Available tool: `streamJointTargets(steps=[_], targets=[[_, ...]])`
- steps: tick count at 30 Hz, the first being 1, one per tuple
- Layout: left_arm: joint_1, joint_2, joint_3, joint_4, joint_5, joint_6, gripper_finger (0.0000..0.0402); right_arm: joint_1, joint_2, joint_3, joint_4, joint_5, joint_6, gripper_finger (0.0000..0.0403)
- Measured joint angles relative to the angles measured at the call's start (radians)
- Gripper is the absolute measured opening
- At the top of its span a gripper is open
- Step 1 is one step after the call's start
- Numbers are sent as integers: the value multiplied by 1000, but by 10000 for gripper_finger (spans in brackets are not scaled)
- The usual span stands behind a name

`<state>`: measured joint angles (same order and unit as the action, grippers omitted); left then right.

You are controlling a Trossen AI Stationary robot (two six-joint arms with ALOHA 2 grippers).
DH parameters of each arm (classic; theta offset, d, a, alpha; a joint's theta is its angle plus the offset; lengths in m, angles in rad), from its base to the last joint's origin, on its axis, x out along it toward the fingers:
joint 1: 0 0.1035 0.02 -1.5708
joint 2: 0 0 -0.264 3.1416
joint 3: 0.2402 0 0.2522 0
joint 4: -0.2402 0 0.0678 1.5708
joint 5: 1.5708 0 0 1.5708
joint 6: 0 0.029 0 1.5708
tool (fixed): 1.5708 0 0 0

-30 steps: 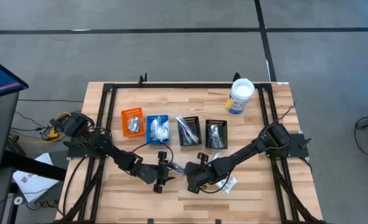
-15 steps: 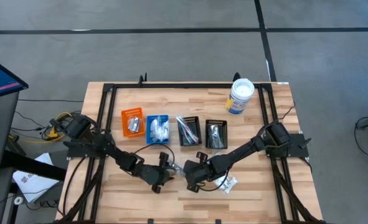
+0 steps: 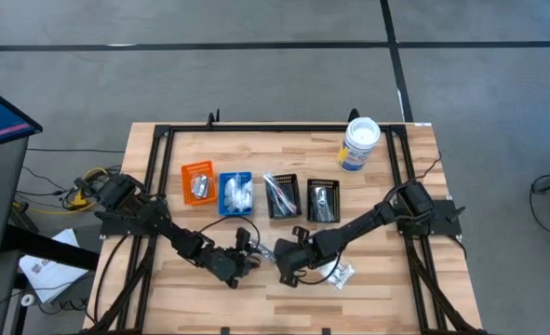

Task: Pick & Place Travel size toiletries
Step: Put the black comb into the right black bin

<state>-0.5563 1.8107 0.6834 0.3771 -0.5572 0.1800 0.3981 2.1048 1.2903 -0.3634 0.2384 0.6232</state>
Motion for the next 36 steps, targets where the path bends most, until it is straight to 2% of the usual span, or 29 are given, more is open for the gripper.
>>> streamJointTargets(steps=[8,15,20,25,28,31,36], targets=[[30,0,1,-11,-3,52,187,-10,-1,0,17,-61,-22,0],[58,-1,35,-141,-2,53,187,-13,-1,-5,78,-93,-51,0],[32,0,59,-178,-11,83,187,-26,-1,-4,82,-122,-58,0],[-38,0,94,-215,-20,110,187,-36,-1,-4,84,-151,-71,0],[-58,1,107,-276,-73,112,187,-45,-1,-4,84,-179,-74,0],[-57,0,117,-329,-132,116,187,-49,-1,-4,87,-197,-78,0],[-34,0,117,-383,-105,111,187,-50,1,-5,133,-239,-96,0]])
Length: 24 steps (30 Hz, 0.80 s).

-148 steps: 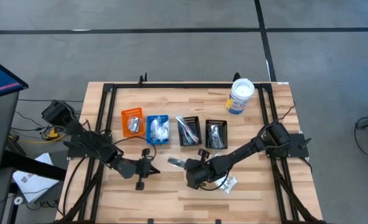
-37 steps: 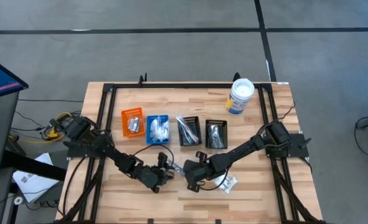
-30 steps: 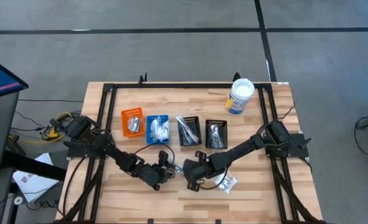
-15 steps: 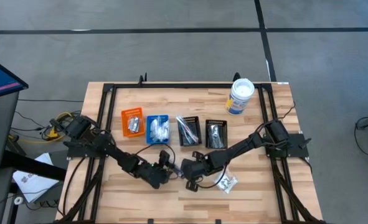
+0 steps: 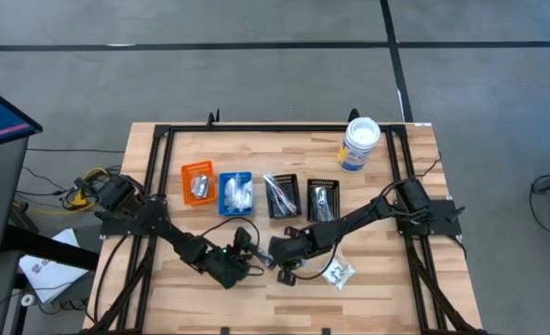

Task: Pick & Place Travel size toiletries
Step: Put the black comb into the right black bin

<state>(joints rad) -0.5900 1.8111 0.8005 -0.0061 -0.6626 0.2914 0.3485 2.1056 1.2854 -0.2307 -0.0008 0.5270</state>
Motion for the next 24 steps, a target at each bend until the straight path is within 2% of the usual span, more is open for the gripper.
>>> streamJointTargets(steps=[10,17,24], targets=[[10,-1,0,-9,3,50,187,-13,1,1,13,-45,-14,0],[15,1,23,-6,-123,150,187,-16,1,0,45,-67,-39,0],[30,1,49,4,-83,157,185,-16,1,1,49,-68,-57,0]])
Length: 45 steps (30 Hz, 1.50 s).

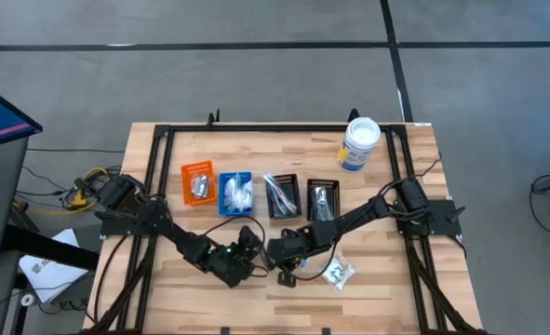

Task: Pick & Place Travel size toiletries
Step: Put the black comb into the right black bin

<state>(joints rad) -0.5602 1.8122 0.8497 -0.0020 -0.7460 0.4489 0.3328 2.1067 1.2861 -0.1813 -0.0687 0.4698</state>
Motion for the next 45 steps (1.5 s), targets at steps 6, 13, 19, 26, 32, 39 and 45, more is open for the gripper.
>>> streamJointTargets(steps=[6,13,19,26,32,39,45], targets=[[17,0,0,1,99,0,165,-1,1,0,4,0,-10,0],[26,0,0,17,103,18,137,-1,1,0,12,2,-10,0],[59,0,0,37,207,34,130,-1,2,0,17,2,-19,0],[79,0,0,52,236,44,122,-1,2,0,33,3,-32,0],[91,0,0,58,284,44,110,-1,3,0,45,3,-36,0],[91,0,0,65,284,36,62,-1,2,0,52,4,-59,0],[89,0,-1,58,291,12,8,0,-5,-1,49,10,-70,0]])
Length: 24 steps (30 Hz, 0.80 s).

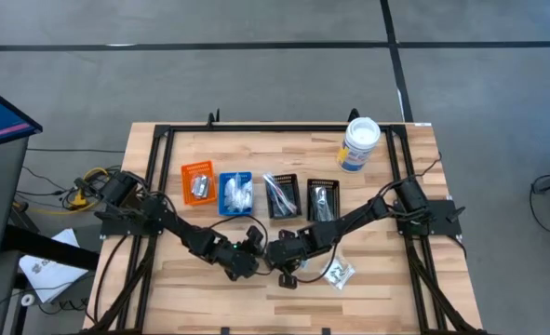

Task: Pick & Place Travel size toiletries
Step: Put the black comb into the right black bin

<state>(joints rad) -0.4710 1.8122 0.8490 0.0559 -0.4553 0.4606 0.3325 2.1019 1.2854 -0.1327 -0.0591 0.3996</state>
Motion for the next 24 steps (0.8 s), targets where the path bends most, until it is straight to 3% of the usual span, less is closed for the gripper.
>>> streamJointTargets(steps=[3,9,14,19,24], targets=[[-12,0,0,2,-3,-3,3,2,-17,-2,-21,37,-7,0],[-52,-4,2,6,-71,-29,1,45,-150,0,-132,321,-29,0],[-80,-38,2,-12,-95,-90,1,87,-267,0,-182,497,-61,0],[-112,-146,1,-85,-140,-211,1,125,-345,0,-233,592,-67,16],[-143,-314,-15,-70,-194,-325,1,158,-363,0,-235,672,-70,68]])
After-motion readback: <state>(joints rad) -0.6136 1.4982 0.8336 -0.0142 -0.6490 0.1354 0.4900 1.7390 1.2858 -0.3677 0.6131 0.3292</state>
